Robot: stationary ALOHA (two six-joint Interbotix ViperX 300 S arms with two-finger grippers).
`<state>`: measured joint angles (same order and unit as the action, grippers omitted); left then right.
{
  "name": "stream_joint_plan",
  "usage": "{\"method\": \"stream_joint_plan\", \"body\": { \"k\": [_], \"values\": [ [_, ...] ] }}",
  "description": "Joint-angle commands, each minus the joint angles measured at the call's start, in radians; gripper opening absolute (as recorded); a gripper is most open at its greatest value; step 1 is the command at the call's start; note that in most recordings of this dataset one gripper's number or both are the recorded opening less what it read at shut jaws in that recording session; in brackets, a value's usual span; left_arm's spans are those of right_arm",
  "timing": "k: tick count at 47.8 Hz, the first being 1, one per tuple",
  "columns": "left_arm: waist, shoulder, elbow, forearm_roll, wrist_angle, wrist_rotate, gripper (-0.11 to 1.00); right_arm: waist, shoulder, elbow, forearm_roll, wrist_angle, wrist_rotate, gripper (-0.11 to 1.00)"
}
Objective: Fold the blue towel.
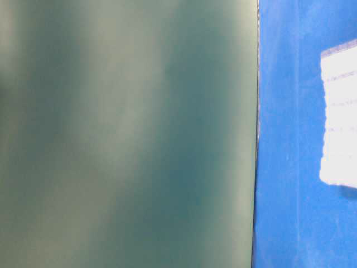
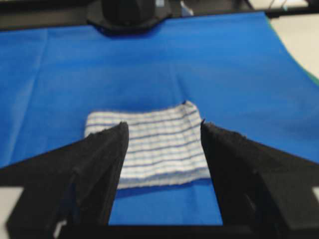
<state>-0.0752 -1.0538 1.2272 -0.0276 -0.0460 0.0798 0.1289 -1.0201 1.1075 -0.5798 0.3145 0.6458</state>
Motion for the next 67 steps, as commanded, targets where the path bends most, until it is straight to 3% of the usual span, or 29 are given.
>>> {"method": "stream_joint_plan", "body": {
  "k": [1, 12, 26, 67],
  "values": [
    [0.012, -0.052, 0.017, 0.002, 0.015, -0.002, 0.54, -0.011, -0.041, 0.028, -0.003, -0.023, -0.002, 0.57],
    [0.032, -0.146, 0.089, 0.000, 0.064, -0.018, 0.54, -0.032, -0.126, 0.137, -0.003, -0.097, 0.000, 0.57],
    [0.051, -0.186, 0.152, -0.003, 0.061, -0.035, 0.54, -0.098, -0.120, 0.225, 0.003, -0.213, 0.011, 0.57],
    [0.058, -0.186, 0.158, -0.003, 0.063, -0.043, 0.53, -0.112, -0.114, 0.224, 0.003, -0.227, 0.011, 0.57]
  ]
}}
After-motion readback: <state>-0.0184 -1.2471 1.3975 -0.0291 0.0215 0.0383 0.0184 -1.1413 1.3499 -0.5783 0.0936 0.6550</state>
